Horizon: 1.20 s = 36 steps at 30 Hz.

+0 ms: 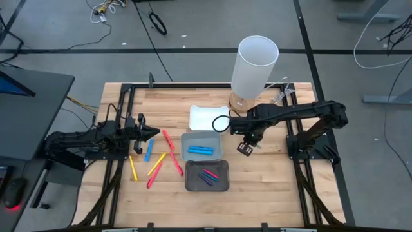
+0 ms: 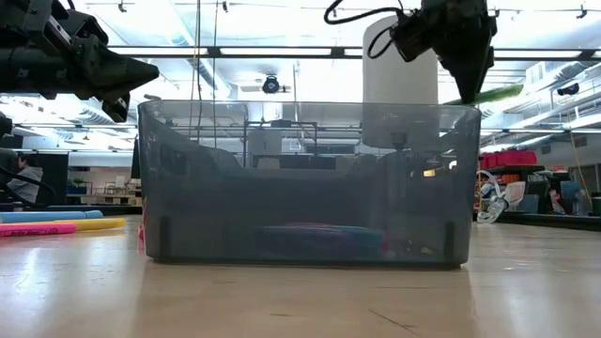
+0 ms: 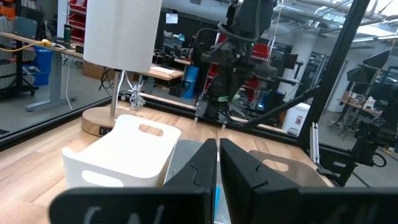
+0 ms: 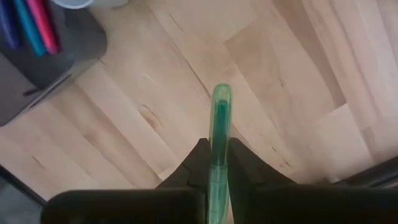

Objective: Pick & Place Markers
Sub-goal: Put the green pen into the black transparent bin

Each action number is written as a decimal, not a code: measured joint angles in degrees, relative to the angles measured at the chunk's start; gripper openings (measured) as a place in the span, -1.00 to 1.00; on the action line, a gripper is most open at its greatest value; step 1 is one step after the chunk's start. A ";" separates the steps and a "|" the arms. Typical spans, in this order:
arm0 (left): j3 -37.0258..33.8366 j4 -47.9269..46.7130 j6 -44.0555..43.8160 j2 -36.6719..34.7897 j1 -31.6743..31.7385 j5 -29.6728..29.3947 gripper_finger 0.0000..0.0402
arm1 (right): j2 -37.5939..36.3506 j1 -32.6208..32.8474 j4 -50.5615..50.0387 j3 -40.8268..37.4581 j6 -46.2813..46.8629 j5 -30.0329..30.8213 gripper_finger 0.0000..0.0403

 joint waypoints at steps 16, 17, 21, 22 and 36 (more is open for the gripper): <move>0.00 0.01 0.00 0.00 -0.01 -0.01 -0.89 | 1.81 2.84 -0.64 2.19 -2.19 -1.56 -0.88; 0.01 0.01 -0.02 0.00 -0.02 -0.02 -0.89 | 2.33 3.09 -0.63 2.97 -2.15 -1.57 -0.88; 0.00 0.01 -0.01 0.01 -0.01 0.00 -0.88 | 4.59 3.40 -0.65 6.41 -2.10 -1.69 -0.88; 0.01 0.01 0.00 0.01 -0.02 -0.01 -0.89 | 5.12 3.52 -0.67 7.14 -2.10 -1.65 -0.88; 0.01 0.01 0.00 0.01 -0.02 0.00 -0.88 | 13.28 6.60 -1.64 19.78 -2.71 -1.55 -0.88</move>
